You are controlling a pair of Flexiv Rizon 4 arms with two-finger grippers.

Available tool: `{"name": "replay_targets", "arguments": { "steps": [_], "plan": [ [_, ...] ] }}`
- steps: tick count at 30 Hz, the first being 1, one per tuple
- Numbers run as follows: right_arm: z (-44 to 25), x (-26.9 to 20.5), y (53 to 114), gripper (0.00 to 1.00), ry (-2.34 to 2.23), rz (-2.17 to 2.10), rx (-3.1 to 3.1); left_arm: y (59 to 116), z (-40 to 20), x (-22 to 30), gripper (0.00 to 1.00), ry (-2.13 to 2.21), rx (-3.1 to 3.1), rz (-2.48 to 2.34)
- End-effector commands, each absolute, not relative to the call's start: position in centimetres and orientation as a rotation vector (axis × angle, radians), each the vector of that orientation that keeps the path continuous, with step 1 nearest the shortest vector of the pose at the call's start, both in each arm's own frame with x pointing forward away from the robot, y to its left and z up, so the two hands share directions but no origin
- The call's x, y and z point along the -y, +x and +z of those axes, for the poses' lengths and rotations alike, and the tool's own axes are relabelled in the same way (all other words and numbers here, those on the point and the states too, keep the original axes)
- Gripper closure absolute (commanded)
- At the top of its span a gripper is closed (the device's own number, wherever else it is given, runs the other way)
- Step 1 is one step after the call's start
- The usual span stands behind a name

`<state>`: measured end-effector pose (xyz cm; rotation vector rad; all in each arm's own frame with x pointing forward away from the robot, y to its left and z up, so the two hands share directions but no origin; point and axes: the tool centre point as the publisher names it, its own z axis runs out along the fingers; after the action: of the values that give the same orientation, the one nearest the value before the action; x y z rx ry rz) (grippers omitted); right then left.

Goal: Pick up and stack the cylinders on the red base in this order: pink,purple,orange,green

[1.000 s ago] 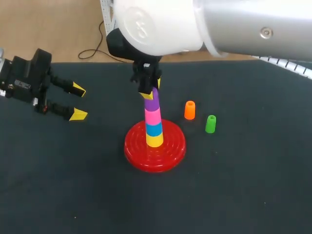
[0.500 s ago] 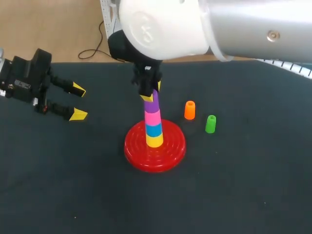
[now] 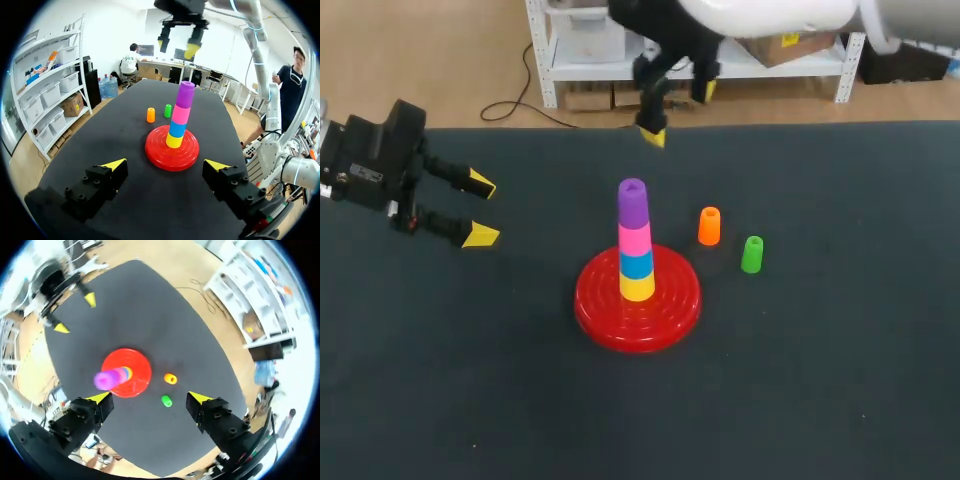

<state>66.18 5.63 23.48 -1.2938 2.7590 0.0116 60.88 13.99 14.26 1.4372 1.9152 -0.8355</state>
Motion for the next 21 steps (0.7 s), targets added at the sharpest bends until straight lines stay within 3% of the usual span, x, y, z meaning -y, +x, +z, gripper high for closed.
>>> {"name": "replay_targets", "arguments": {
  "steps": [1, 13, 21],
  "plan": [
    [19.8, -3.5, 68.4, 0.00, -1.189, 0.034, -2.799, 60.8, 14.2, -14.0, 0.00, 1.436, -1.912, -0.835],
    [9.6, -0.7, 70.7, 0.00, -1.146, 0.011, -2.969, 60.8, 14.2, -14.0, 0.00, 1.436, -1.912, -0.835],
    [6.3, -0.5, 71.1, 0.00, -1.132, 0.011, -2.974, 60.8, 14.2, -14.0, 0.00, 1.436, -1.912, -0.835]
  ]
}}
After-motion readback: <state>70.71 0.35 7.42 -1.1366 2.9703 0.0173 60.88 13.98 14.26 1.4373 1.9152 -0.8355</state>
